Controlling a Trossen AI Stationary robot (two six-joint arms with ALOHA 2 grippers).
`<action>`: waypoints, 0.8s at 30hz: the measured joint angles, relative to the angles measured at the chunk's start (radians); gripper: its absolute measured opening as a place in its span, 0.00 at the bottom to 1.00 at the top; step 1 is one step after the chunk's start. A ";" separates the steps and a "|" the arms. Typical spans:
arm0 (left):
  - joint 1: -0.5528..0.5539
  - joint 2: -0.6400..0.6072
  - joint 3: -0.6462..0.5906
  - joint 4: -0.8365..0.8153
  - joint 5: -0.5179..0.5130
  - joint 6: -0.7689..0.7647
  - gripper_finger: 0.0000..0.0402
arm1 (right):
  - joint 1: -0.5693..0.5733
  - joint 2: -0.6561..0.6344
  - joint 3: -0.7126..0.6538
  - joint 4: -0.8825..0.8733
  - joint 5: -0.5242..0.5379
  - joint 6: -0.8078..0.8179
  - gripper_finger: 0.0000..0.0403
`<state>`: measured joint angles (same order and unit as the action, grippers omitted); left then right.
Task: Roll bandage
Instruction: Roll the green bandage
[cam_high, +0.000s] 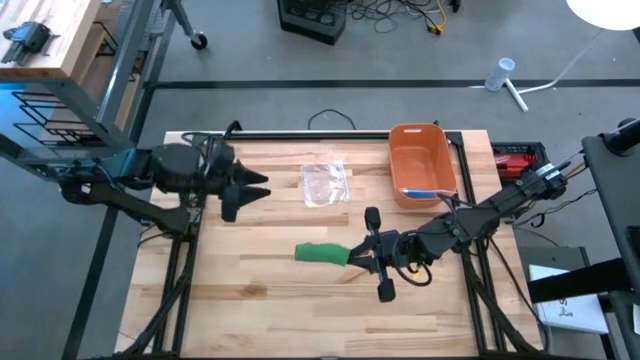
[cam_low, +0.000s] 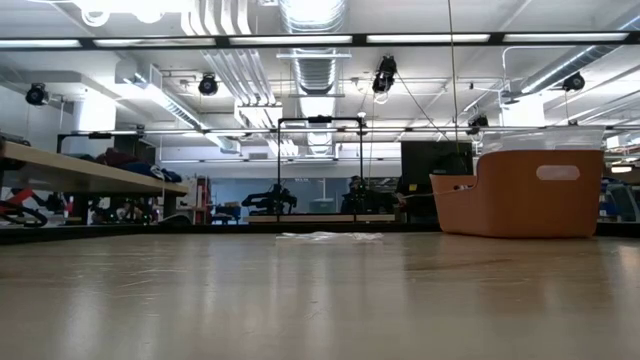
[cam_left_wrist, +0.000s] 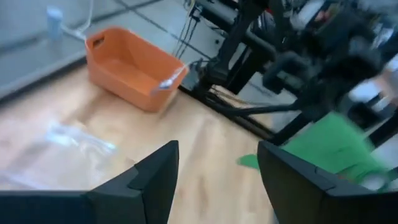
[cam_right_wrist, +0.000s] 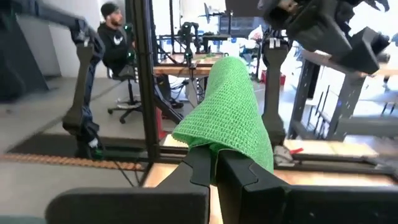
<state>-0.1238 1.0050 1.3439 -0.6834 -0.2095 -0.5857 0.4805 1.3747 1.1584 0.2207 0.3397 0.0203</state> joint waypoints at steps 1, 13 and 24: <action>-0.012 0.000 -0.021 0.024 -0.015 0.046 0.53 | -0.001 -0.001 0.000 0.001 0.000 0.027 0.00; -0.038 -0.030 -0.615 0.933 0.088 0.394 0.65 | -0.145 -0.119 0.000 -0.188 -0.005 0.203 0.00; 0.058 0.231 -0.678 1.386 0.087 0.581 0.65 | -0.348 -0.110 0.000 -0.219 -0.269 0.199 0.00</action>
<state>-0.0660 1.2355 0.6655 0.7023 -0.1224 -0.0045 0.1329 1.2644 1.1580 0.0017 0.0711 0.2195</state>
